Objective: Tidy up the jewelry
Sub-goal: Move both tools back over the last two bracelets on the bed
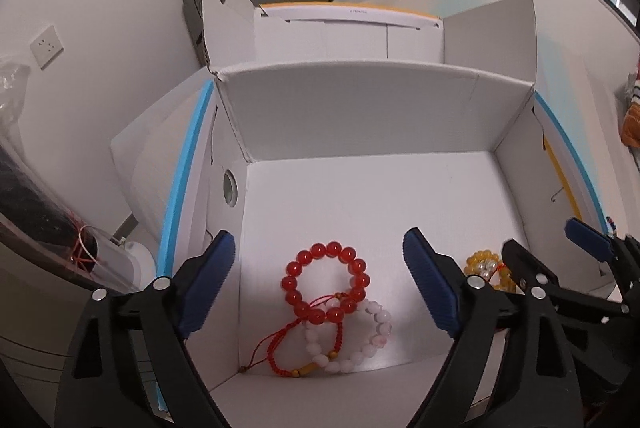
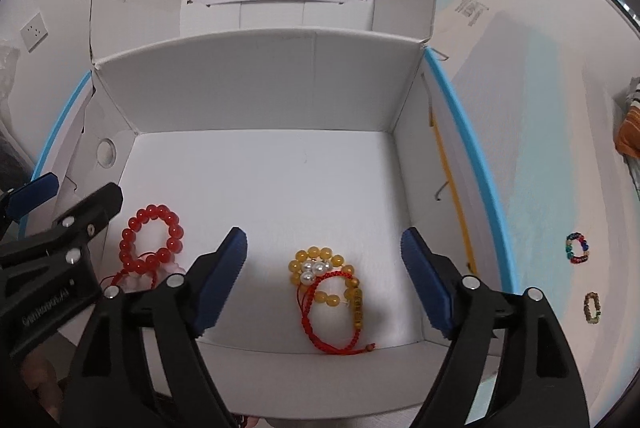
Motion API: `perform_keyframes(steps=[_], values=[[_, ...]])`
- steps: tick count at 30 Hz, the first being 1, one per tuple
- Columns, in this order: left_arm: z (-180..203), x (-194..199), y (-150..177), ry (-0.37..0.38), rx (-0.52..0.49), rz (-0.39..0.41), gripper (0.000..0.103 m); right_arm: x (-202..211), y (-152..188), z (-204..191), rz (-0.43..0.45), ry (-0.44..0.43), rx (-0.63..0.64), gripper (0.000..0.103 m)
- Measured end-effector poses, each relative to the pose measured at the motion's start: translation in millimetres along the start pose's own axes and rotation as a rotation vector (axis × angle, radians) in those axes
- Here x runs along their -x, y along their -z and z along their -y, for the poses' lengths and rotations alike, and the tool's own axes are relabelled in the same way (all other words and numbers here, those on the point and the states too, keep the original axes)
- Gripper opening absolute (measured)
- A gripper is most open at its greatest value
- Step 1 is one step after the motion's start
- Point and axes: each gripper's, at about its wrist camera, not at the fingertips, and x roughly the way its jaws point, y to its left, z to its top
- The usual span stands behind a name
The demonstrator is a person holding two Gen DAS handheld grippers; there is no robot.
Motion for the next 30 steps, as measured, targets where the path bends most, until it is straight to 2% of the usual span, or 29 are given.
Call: perform_keyframes(steps=[9,20,30], values=[[13,15,-8,0.032,0.006,0.049,0.097,25,8,21,0.058,0.016,-0.044,0.089],[46,27,-9,0.068,-0.028,0.076,0.097,49,15,69,0.104,0.053,-0.129,0.094],[100,38,-6,0.115,-0.108,0.097,0.097,70,34,130,0.13,0.102,-0.215,0.095]])
